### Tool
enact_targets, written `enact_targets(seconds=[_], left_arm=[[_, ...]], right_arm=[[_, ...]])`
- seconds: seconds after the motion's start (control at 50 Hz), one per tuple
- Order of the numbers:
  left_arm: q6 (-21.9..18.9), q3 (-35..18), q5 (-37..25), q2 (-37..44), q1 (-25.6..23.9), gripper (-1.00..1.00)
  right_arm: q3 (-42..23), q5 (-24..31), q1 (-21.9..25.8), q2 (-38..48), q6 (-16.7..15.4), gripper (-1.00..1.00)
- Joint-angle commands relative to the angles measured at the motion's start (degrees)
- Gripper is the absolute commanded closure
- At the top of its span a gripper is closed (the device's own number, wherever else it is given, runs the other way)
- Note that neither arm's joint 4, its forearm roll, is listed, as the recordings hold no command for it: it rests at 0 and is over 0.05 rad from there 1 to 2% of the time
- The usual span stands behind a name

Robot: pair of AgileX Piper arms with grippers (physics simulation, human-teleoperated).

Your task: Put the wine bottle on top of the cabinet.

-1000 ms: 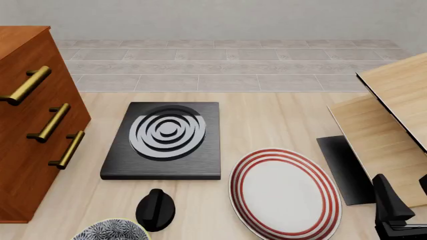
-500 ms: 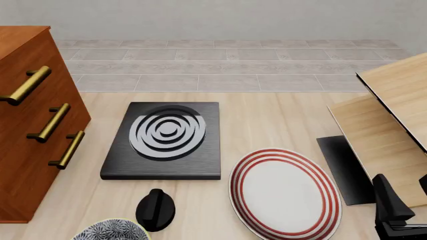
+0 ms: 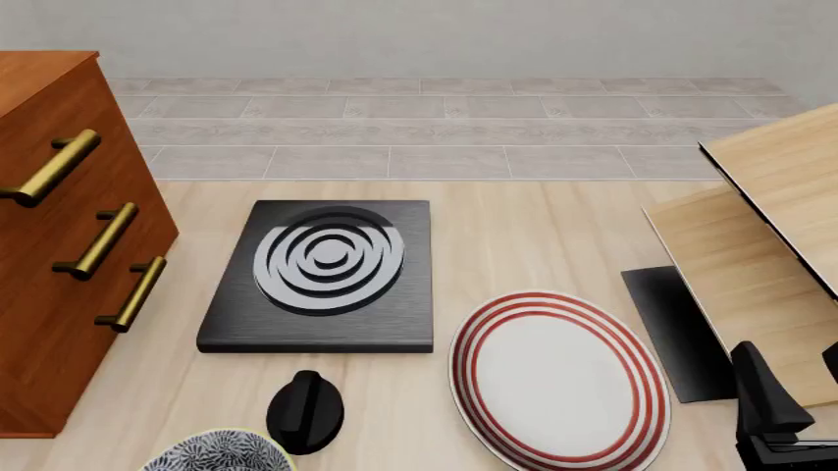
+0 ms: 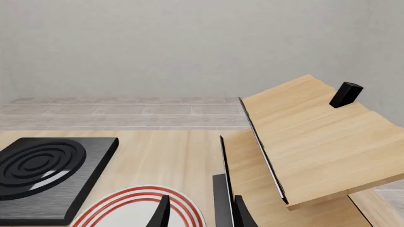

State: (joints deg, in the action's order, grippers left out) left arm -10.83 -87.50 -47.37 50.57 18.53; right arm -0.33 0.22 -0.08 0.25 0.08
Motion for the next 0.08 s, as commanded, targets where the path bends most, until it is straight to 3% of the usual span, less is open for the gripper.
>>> enact_targets(seconds=[0.02,0.08], left_arm=[[0.8,4.3,-1.8,-7.4,-2.5,-1.00],[0.9,4.3,-2.5,-8.6,-2.7,-1.00]], right_arm=[[0.0,0.0,0.0,0.0,0.0,-1.00],[0.0,0.0,0.0,0.0,0.0,-1.00]])
